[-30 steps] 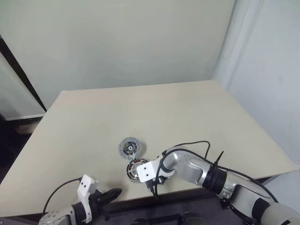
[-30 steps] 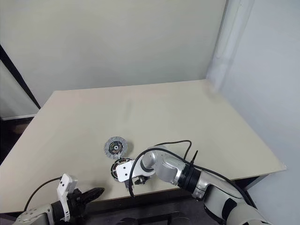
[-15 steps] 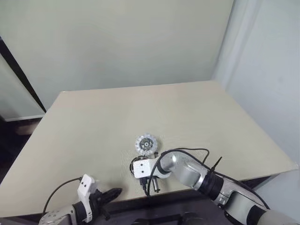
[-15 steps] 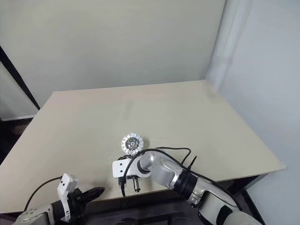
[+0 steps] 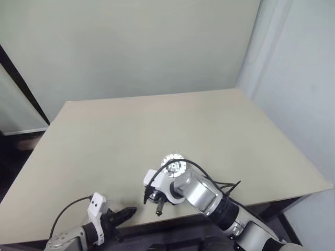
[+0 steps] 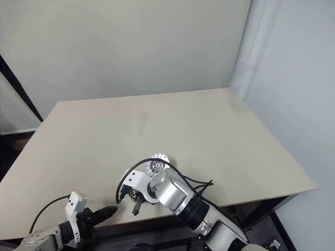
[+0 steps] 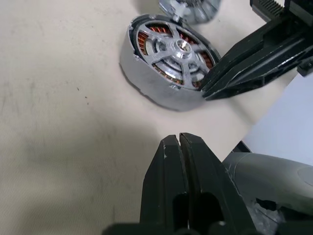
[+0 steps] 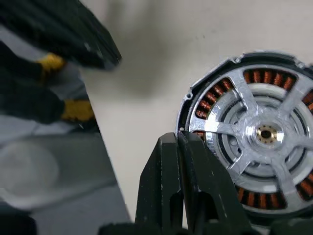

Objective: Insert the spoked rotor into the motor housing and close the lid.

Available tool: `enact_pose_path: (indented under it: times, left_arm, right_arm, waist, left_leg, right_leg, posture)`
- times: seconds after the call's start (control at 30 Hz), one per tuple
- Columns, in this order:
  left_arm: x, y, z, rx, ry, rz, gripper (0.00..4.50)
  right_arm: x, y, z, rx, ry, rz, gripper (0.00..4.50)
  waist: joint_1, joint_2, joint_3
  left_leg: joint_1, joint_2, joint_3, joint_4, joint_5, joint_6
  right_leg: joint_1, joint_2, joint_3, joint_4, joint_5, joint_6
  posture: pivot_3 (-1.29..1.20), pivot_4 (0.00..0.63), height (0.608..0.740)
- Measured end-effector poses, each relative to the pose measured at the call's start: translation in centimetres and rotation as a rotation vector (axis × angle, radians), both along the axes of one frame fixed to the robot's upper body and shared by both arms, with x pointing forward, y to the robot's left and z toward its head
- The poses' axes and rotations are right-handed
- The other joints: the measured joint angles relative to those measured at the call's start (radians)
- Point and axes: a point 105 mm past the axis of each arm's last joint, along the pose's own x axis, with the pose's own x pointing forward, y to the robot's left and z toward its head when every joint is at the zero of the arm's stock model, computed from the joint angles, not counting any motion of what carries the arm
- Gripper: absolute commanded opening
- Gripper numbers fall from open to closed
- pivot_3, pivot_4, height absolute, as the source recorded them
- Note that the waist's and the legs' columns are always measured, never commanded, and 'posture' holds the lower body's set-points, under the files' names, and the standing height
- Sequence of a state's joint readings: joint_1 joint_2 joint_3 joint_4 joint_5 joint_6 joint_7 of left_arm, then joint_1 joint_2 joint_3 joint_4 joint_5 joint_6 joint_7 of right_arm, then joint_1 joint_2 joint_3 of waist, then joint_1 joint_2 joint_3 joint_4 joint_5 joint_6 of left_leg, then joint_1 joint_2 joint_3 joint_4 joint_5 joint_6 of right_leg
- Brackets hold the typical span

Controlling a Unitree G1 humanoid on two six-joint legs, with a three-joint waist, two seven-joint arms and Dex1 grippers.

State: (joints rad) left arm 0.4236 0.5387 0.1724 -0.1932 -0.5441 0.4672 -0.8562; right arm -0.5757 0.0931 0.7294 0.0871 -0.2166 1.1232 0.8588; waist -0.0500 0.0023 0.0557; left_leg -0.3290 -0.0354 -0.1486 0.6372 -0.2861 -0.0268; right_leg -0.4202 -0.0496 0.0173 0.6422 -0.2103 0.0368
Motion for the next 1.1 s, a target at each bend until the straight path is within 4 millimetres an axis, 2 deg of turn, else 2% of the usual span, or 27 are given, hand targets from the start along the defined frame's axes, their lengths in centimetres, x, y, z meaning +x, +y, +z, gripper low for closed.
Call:
enact_pose_path:
  times: [0.13, 0.57, 1.1]
  left_arm:
    - [0.1, -0.1, 0.0, -0.001, -0.009, 0.004, 0.0]
    - [-0.1, 0.1, -0.3, 0.008, -0.014, 0.019, 0.0]
    - [0.2, 0.0, -0.1, 0.008, -0.027, 0.02, 0.0]
  right_arm:
    - [-0.1, 0.9, 0.1, 0.031, 0.04, -0.07, 0.02]
    - [0.7, 0.5, -0.7, 0.101, 0.16, -0.247, 0.02]
    - [1.3, 0.8, -0.1, 0.192, 0.22, -0.336, 0.02]
  waist:
    - [0.0, 0.0, 0.0]
    - [0.001, 0.001, 0.0]
    - [0.001, 0.001, 0.0]
  left_leg:
    - [-0.004, 0.0, 0.0, 0.001, 0.0, 0.0]
    - [-0.004, -0.001, 0.0, 0.008, 0.0, 0.0]
    - [-0.005, -0.001, 0.0, 0.006, 0.001, 0.0]
  right_leg:
    - [-0.003, 0.0, 0.0, 0.0, 0.0, 0.0]
    - [0.0, -0.001, -0.001, 0.001, -0.001, -0.003]
    - [-0.001, -0.001, -0.001, 0.001, 0.0, -0.003]
  posture:
    - [0.0, 0.0, 0.74]
    - [0.0, 0.0, 0.74]
    - [0.0, 0.0, 0.74]
